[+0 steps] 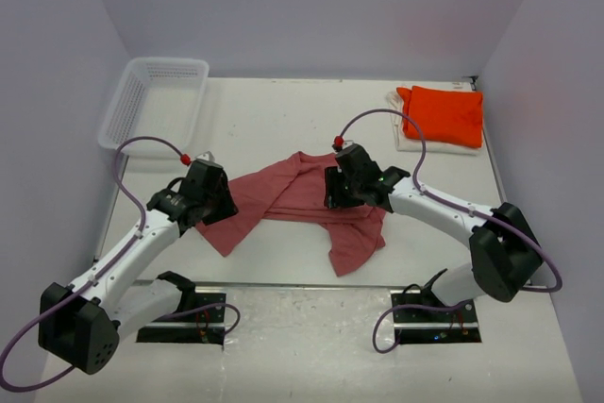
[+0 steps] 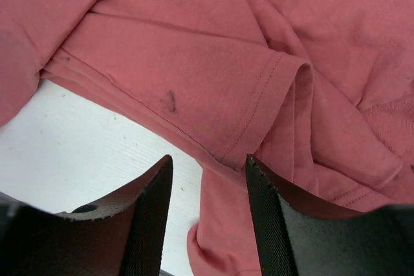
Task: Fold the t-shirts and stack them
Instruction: Flatten out the tshirt
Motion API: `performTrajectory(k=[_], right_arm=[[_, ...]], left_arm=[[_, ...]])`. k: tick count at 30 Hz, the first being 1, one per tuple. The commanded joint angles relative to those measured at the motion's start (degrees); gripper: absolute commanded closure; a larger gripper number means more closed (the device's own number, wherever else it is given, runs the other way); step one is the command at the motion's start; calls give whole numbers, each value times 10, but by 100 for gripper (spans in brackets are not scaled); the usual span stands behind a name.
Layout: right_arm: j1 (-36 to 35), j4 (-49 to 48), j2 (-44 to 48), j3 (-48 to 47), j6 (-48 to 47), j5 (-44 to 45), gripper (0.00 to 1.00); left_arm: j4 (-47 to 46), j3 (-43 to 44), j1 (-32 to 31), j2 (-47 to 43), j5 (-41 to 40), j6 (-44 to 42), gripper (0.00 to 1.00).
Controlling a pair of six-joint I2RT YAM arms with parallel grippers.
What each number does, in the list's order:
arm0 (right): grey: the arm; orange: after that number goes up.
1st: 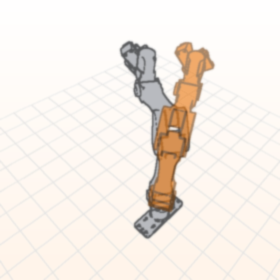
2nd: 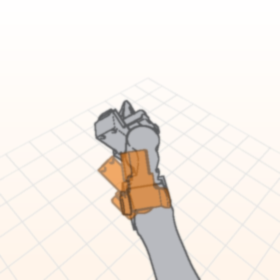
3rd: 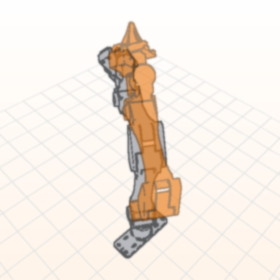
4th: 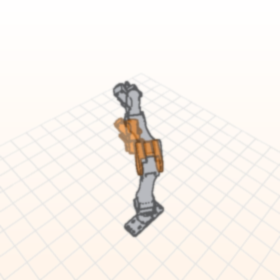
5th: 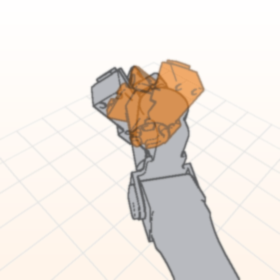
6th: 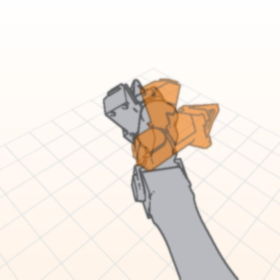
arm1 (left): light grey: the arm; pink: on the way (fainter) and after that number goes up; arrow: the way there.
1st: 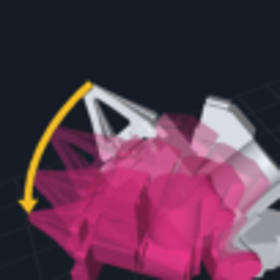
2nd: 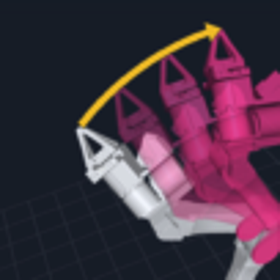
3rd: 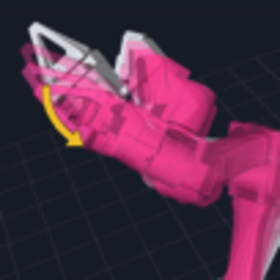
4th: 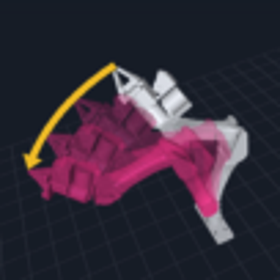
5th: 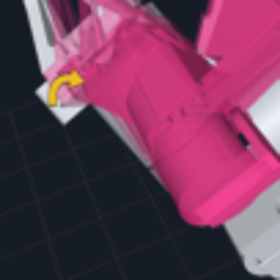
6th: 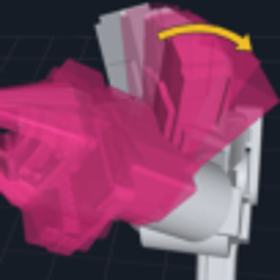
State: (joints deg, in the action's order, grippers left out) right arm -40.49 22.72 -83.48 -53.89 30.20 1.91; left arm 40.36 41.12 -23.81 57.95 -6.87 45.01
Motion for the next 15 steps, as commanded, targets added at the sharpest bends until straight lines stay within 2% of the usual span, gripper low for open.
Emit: performTrajectory(k=[1, 15], right_arm=[[-2, -27, 4, 5, 14, -5, 50], [-1, -34, -4, 27, 20, 5, 52]], left_arm=[[0, 12, -4, -14, -9, 8, 55], [2, 20, -4, -12, -6, 1, 55]])
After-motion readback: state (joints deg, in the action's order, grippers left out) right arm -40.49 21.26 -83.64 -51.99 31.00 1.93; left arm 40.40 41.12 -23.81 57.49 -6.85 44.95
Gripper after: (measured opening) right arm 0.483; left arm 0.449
